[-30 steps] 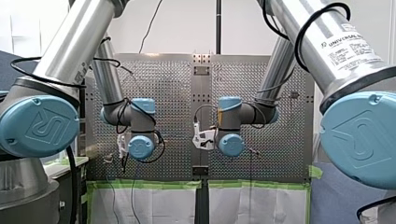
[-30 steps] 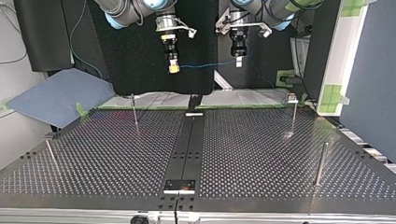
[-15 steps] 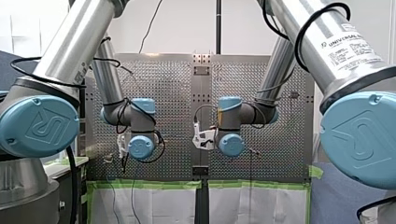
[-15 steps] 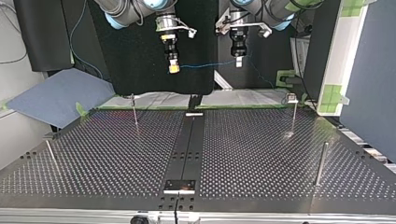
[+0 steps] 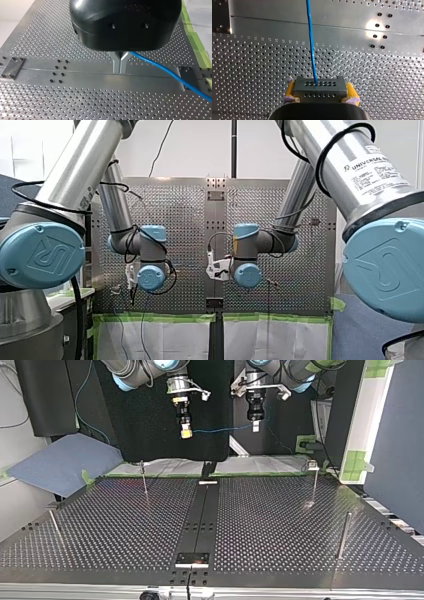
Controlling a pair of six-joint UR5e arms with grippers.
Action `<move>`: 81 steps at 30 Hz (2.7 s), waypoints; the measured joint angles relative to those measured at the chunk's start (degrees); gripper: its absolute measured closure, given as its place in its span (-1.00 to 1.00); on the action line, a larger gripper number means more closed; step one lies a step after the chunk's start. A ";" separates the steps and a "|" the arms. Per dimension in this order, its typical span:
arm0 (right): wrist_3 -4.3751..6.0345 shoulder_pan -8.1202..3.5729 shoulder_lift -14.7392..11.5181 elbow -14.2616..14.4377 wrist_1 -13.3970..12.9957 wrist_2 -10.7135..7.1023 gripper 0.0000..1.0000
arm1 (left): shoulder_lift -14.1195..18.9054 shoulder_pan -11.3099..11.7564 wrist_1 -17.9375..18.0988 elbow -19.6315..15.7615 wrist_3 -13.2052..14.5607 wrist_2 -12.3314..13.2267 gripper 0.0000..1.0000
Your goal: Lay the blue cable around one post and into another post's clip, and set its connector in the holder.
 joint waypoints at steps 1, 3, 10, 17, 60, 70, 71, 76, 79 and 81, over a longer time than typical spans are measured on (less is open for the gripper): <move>0.00 0.00 0.00 0.00 0.00 0.00 1.00 | 0.00 0.00 0.00 0.00 0.00 0.00 1.00; 0.00 0.00 0.00 0.01 0.00 0.00 1.00 | 0.00 0.00 0.00 0.00 0.00 0.00 1.00; 0.00 0.00 0.00 0.00 0.00 0.00 1.00 | 0.00 0.00 0.00 0.00 0.00 0.00 1.00; 0.00 0.00 0.00 0.00 0.00 0.00 1.00 | 0.00 0.00 0.00 0.00 0.00 0.00 1.00; -0.18 1.41 3.34 1.50 2.99 -0.26 1.00 | -2.90 0.18 -0.09 0.61 0.27 -0.26 1.00; -0.17 1.41 3.34 1.50 2.99 -0.26 1.00 | -2.90 0.17 -0.09 0.61 0.26 -0.26 1.00; -0.17 1.40 3.34 1.49 2.99 -0.26 1.00 | -2.90 0.17 -0.09 0.61 0.26 -0.26 1.00; -0.18 1.41 3.34 1.49 2.99 -0.26 1.00 | -2.90 0.18 -0.09 0.61 0.26 -0.26 1.00; -0.18 1.41 3.34 1.49 2.99 -0.27 1.00 | -2.90 0.18 -0.09 0.61 0.26 -0.26 1.00; -0.18 1.41 3.34 1.50 2.99 -0.27 1.00 | -2.90 0.17 -0.09 0.61 0.26 -0.26 1.00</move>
